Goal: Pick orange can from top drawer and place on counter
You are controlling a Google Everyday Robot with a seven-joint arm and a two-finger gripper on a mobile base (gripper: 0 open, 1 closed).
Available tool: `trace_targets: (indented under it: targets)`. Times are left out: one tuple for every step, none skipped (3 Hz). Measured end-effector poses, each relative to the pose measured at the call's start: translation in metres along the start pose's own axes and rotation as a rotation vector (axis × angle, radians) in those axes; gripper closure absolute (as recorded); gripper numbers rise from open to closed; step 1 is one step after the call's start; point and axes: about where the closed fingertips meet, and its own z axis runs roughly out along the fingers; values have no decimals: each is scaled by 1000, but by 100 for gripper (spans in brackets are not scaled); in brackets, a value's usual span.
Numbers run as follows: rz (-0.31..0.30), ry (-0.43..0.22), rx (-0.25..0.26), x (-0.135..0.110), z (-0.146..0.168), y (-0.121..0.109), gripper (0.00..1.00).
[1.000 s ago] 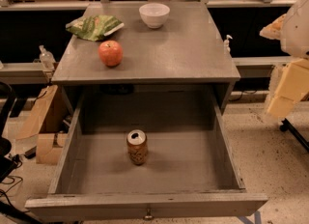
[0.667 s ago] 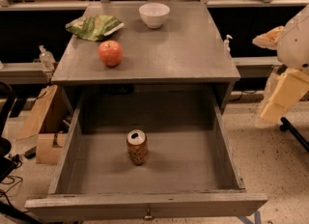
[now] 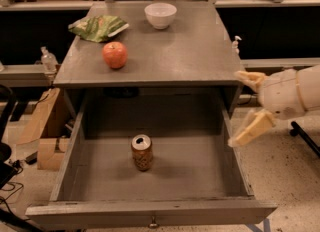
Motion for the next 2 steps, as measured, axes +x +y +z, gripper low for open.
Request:
trace_targets:
  targets:
    - [-8,-227,-31,-11,41,3,0]
    - [-14,-272,-47,-14,51,5,0]
